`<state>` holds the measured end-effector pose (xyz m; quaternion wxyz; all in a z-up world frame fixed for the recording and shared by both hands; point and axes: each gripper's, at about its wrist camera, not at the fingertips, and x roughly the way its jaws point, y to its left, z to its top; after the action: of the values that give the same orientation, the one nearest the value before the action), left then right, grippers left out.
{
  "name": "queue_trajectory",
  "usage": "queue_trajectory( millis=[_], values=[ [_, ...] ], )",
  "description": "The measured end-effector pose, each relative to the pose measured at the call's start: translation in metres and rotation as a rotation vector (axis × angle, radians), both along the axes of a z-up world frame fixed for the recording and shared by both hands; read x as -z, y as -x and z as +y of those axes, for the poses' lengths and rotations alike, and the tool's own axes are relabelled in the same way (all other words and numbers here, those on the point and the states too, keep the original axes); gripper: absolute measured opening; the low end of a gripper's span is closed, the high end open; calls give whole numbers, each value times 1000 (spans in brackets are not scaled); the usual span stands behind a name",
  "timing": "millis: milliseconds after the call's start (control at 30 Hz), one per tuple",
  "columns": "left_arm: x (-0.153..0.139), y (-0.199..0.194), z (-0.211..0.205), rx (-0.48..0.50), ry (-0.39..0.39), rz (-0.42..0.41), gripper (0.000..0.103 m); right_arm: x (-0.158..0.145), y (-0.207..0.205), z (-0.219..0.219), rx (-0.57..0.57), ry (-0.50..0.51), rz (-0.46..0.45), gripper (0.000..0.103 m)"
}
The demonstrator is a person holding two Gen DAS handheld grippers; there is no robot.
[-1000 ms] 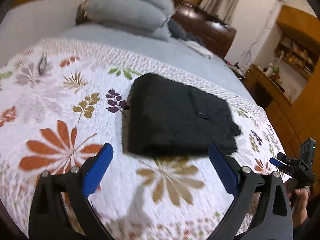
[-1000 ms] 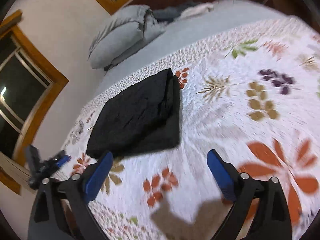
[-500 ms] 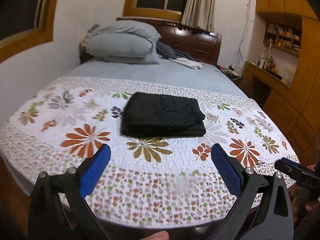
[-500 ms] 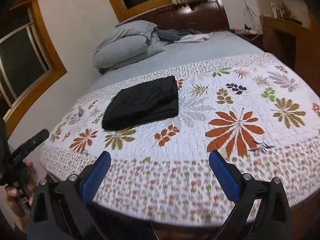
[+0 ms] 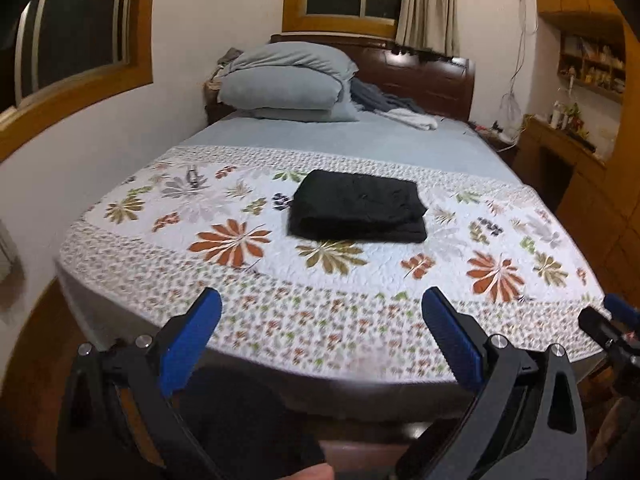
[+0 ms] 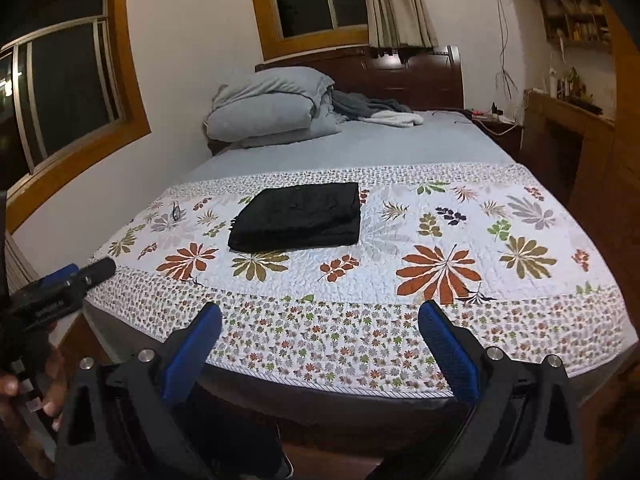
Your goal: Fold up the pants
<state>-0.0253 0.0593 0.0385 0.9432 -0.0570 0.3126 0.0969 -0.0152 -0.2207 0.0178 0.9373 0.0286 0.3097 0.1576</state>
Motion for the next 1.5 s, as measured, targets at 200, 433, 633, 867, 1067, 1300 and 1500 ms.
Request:
queue_trajectory(
  millis=[200,433,633,867,1067,1300,1500],
  values=[
    [-13,23,-8,-9,5,6,100,-14,14,7,-25,4,22,99],
    [-14,28,-20,8,-2,7,100,-17,21,24,-58,47,10,99],
    [-3,17,-19,17,7,31,100,-6,13,28,-65,45,37,99],
    [6,5,-14,20,24,51,100,3,0,37,-71,51,53,99],
    [7,-2,-11,19,21,42,100,7,-10,42,-76,59,57,99],
    [10,-11,-8,13,12,43,100,9,-18,45,-76,62,62,99],
    [11,-17,-7,13,14,48,100,10,-25,49,-80,70,64,99]
  ],
)
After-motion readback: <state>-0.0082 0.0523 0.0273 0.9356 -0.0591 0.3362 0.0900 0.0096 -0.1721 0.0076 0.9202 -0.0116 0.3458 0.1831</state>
